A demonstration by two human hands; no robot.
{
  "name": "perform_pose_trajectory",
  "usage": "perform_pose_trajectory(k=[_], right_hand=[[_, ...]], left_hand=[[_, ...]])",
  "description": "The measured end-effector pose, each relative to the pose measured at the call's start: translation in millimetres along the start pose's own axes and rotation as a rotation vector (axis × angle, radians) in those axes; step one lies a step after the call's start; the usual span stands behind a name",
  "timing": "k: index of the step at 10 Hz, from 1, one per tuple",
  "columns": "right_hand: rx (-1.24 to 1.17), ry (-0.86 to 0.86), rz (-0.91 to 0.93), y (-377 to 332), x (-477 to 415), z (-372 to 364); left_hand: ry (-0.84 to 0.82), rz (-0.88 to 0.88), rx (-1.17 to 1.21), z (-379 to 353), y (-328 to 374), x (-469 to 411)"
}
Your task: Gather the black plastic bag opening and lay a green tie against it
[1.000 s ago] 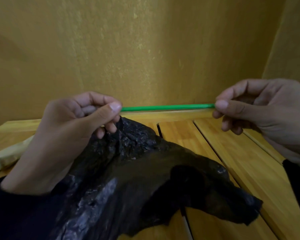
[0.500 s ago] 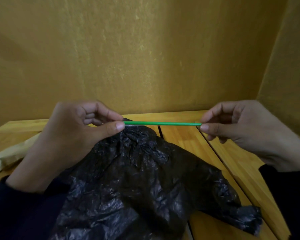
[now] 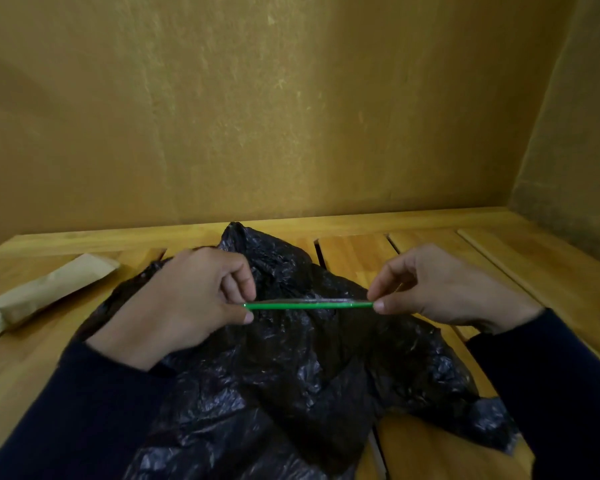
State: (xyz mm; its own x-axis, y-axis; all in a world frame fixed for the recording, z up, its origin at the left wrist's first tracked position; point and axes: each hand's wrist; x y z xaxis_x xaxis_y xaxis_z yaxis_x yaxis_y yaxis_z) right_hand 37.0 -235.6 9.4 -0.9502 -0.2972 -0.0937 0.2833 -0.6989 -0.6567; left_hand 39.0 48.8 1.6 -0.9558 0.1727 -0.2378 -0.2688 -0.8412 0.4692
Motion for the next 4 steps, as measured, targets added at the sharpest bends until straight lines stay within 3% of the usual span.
perform_pose_trajectory(k=[3,4], right_hand=[[0.101,-0.147,-0.078,20,-15,-30],[0.12,-0.115,-0.076,21,-16,-29]], left_hand=[[-0.29,0.119,-0.17,-30,-12,-6],[-0.248,0.118,-0.145,-24,-11,-6]])
Point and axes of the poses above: each hand's wrist, its own x-axis away from the middle knuckle, its own z-axis out of the back of the hand, y = z × x, and after that the axes turned 8 degrees about z, right-handed
